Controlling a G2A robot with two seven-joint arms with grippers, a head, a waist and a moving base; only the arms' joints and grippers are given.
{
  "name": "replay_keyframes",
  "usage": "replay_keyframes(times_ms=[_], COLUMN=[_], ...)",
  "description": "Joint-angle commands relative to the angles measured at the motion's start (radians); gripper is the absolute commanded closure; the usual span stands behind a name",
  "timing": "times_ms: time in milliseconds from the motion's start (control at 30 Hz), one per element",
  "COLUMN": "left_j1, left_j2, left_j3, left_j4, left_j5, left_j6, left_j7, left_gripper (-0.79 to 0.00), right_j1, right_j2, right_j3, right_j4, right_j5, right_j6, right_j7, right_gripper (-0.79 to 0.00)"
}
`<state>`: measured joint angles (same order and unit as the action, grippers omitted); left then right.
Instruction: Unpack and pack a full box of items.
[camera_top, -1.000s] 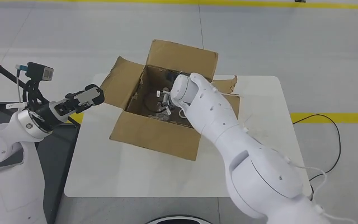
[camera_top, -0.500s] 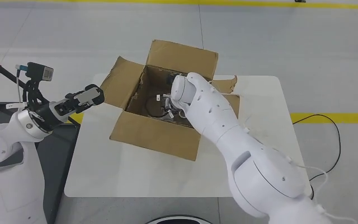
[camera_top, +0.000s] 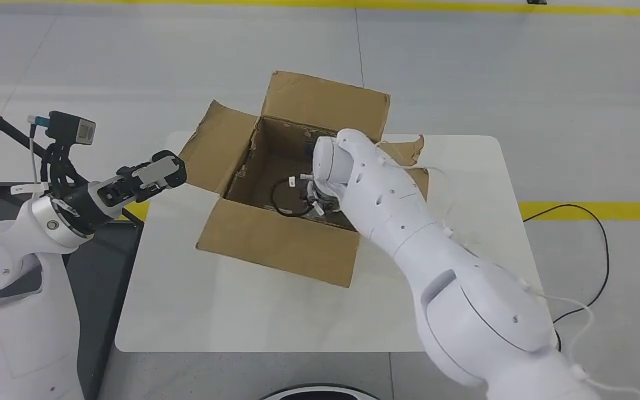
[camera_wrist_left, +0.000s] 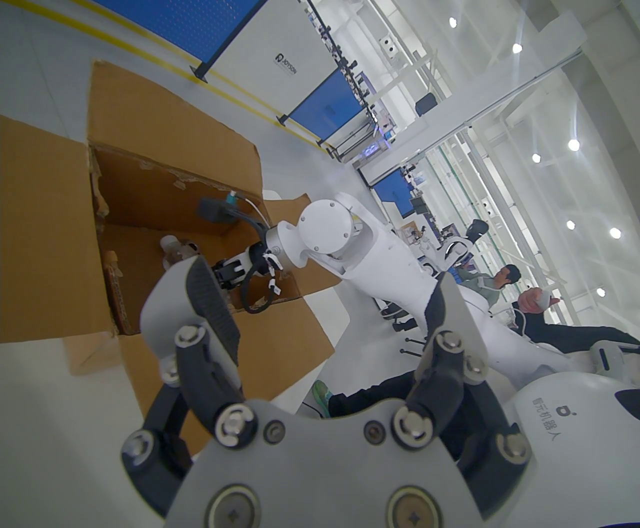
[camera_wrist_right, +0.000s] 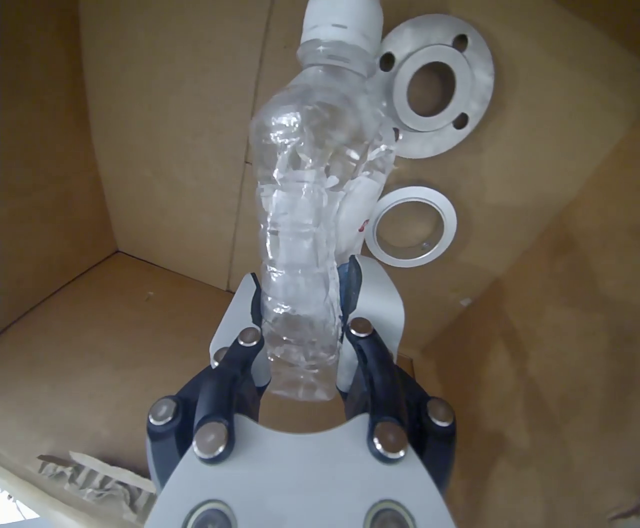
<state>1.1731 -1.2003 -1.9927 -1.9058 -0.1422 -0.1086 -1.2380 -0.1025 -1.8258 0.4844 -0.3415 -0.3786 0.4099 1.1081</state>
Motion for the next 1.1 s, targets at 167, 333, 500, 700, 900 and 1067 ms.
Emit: replay_keyframes(times_ms=[167,333,500,700,900,1067], left_j1=[0.0,0.0,0.0,0.0,0.0,0.0], left_j2=[0.0,0.0,0.0,0.0,0.0,0.0], left_j3=[0.0,0.0,0.0,0.0,0.0,0.0], left_j4=[0.0,0.0,0.0,0.0,0.0,0.0], left_j5=[0.0,0.0,0.0,0.0,0.0,0.0], left_j6=[0.0,0.0,0.0,0.0,0.0,0.0], left_j7=[0.0,0.0,0.0,0.0,0.0,0.0], left_gripper=[-0.785,-0.785,-0.785,-0.785,-0.785,-0.785], right_j1=[-0.013,-0.025,-0.042,-0.064,-0.093,-0.146], right_j2=[0.028,0.051,0.077,0.113,0.156,0.192], right_j3=[-0.002,0.006,0.018,0.038,0.073,0.13], right_j4=[-0.04,-0.076,-0.119,-0.186,-0.271,-0.388], right_j5=[-0.065,-0.101,-0.138,-0.185,-0.231,-0.23], right_j6=[0.002,0.011,0.03,0.059,0.098,0.119], right_j7=[0.048,0.074,0.095,0.128,0.153,0.118], right_gripper=[0.0,0.0,0.0,0.0,0.0,0.0])
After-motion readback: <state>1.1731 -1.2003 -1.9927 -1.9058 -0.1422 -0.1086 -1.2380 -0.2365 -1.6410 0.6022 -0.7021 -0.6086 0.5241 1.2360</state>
